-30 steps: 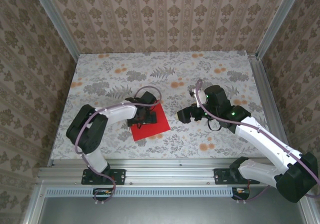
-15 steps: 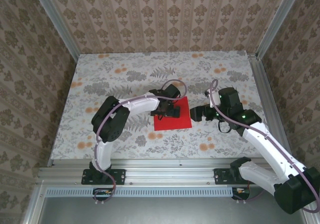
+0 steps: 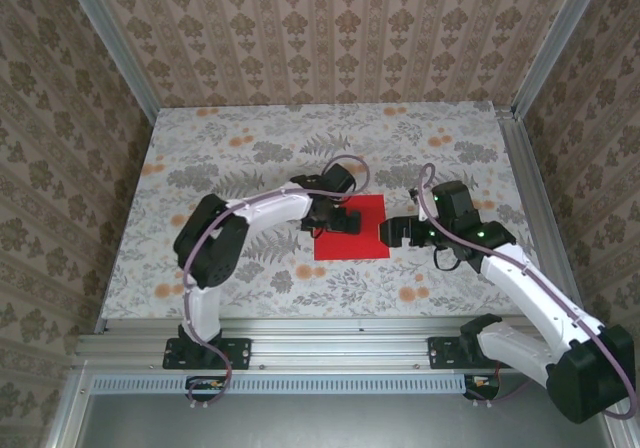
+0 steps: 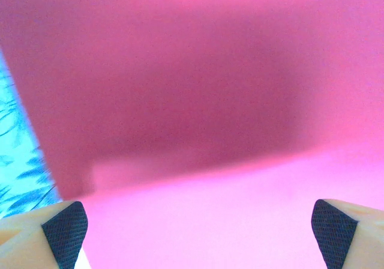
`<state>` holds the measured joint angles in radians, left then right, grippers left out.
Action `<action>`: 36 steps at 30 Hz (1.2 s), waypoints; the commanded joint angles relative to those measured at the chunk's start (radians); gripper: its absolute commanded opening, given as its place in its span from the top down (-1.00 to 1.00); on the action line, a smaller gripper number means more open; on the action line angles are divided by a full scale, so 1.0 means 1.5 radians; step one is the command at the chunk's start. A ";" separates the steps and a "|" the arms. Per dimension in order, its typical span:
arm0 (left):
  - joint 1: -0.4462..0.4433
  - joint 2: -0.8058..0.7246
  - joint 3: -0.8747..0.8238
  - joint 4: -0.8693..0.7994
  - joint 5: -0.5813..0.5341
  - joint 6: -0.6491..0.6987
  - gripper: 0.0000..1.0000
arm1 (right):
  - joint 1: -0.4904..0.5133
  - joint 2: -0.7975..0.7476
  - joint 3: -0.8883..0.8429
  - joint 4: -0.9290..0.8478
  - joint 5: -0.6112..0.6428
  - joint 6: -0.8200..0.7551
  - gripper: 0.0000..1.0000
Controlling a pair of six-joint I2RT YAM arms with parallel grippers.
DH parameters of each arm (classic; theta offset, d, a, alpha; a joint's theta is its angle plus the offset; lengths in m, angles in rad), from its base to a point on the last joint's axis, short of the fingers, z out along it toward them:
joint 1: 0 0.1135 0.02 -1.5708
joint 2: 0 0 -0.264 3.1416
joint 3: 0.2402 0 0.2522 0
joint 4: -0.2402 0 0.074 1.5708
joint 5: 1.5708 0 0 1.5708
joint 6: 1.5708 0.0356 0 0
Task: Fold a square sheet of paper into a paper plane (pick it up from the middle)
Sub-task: Move the square sheet of paper to the center of the table, then fold the square sheet of paper in half at the center of the table.
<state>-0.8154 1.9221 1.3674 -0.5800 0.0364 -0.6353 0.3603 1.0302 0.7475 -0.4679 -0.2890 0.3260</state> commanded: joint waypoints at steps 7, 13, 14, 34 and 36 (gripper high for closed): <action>0.088 -0.238 -0.133 0.022 0.074 0.054 -1.00 | 0.100 0.132 0.100 -0.017 0.122 0.145 -1.00; 0.165 -0.310 -0.201 0.068 0.159 0.098 -1.00 | 0.178 0.224 0.159 -0.023 0.208 0.182 -1.00; 0.175 -0.320 -0.211 0.075 0.170 0.101 -1.00 | 0.188 0.235 0.171 -0.024 0.217 0.186 -1.00; 0.280 -0.410 -0.312 0.120 0.230 0.113 -1.00 | 0.249 0.558 0.376 -0.113 0.376 0.259 -1.00; 0.290 -0.409 -0.314 0.122 0.236 0.113 -1.00 | 0.250 0.581 0.393 -0.117 0.374 0.260 -1.00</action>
<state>-0.3969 1.3243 0.9089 -0.4110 0.3611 -0.4915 0.7296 1.8614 1.2926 -0.5816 0.2157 0.6888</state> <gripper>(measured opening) 0.994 0.999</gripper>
